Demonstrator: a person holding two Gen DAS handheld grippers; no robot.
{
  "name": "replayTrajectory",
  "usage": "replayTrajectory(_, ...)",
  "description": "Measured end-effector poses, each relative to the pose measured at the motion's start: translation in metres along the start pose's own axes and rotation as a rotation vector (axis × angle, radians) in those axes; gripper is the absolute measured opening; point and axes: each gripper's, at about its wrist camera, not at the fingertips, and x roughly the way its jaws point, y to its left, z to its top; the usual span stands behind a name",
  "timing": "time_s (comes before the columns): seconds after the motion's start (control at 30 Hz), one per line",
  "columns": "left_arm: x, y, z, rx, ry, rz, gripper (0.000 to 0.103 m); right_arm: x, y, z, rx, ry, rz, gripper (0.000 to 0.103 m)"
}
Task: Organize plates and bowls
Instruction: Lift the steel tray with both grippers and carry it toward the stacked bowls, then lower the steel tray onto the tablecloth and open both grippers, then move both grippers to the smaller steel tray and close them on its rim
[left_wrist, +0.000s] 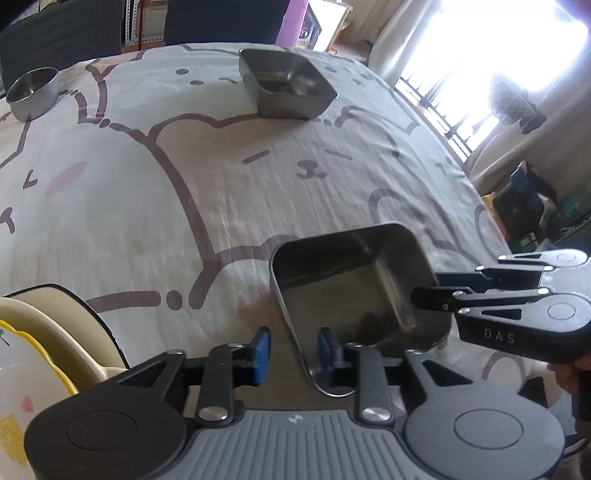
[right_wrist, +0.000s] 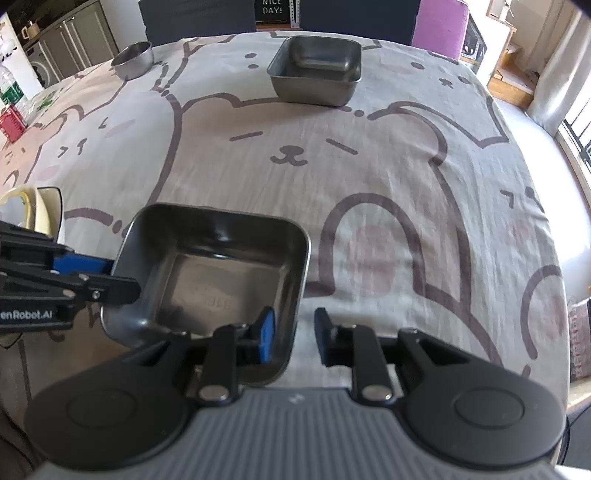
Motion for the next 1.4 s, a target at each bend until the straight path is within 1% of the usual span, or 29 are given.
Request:
replayTrajectory(0.03,-0.003,0.000,0.000,0.000,-0.010,-0.001,0.042,-0.002,-0.001,0.000,0.006,-0.003,0.005,0.030)
replayTrajectory(0.07,-0.005,0.000,0.001,0.000,-0.018,-0.001,0.048,-0.005,-0.001,0.000,0.010,-0.008,0.009,0.034)
replayTrajectory(0.1,-0.008,0.000,0.002,0.002,-0.027,-0.004,0.053,-0.008,-0.002,0.000,0.015,-0.018,0.013,0.036)
replayTrajectory(0.13,-0.011,0.000,0.003,0.001,-0.040,-0.011,0.054,-0.012,-0.003,0.000,0.020,-0.030,0.017,0.042)
replayTrajectory(0.23,-0.021,0.003,0.007,-0.005,-0.071,-0.015,0.058,-0.024,-0.006,0.001,0.042,-0.065,0.029,0.052)
replayTrajectory(0.27,-0.023,0.003,0.008,-0.005,-0.081,-0.013,0.064,-0.029,-0.008,0.001,0.054,-0.080,0.034,0.057)
replayTrajectory(0.3,-0.026,0.004,0.009,-0.005,-0.096,-0.008,0.076,-0.034,-0.010,0.002,0.068,-0.096,0.036,0.060)
replayTrajectory(0.37,-0.032,0.005,0.012,0.000,-0.136,0.002,0.085,-0.043,-0.013,0.004,0.090,-0.131,0.032,0.071)
replayTrajectory(0.43,-0.038,0.007,0.015,0.002,-0.168,0.006,0.091,-0.051,-0.016,0.006,0.114,-0.170,0.025,0.076)
replayTrajectory(0.5,-0.043,0.010,0.018,-0.001,-0.204,0.004,0.100,-0.059,-0.020,0.009,0.156,-0.213,0.024,0.082)
replayTrajectory(0.57,-0.046,0.012,0.021,-0.005,-0.243,0.016,0.103,-0.066,-0.024,0.012,0.228,-0.269,0.008,0.095)
replayTrajectory(0.63,-0.048,0.015,0.026,0.003,-0.269,0.037,0.103,-0.070,-0.027,0.016,0.281,-0.313,-0.013,0.103)
replayTrajectory(0.7,-0.047,0.019,0.031,0.002,-0.283,0.058,0.103,-0.068,-0.028,0.020,0.310,-0.329,-0.028,0.103)
replayTrajectory(0.9,-0.045,0.036,0.049,-0.049,-0.326,0.094,0.103,-0.042,-0.027,0.041,0.412,-0.323,-0.045,0.103)
replayTrajectory(0.97,-0.044,0.043,0.053,-0.066,-0.349,0.099,0.103,-0.033,-0.027,0.048,0.475,-0.327,-0.032,0.103)
replayTrajectory(1.13,-0.036,0.062,0.066,-0.114,-0.392,0.111,0.103,-0.013,-0.031,0.070,0.686,-0.366,0.040,0.103)
replayTrajectory(1.23,-0.032,0.072,0.074,-0.110,-0.421,0.130,0.103,0.000,-0.028,0.084,0.793,-0.386,0.064,0.103)
replayTrajectory(1.3,-0.030,0.078,0.078,-0.103,-0.430,0.144,0.103,0.007,-0.023,0.093,0.843,-0.388,0.078,0.103)
replayTrajectory(1.4,-0.029,0.093,0.088,-0.128,-0.446,0.136,0.103,0.020,-0.016,0.108,0.892,-0.390,0.069,0.103)
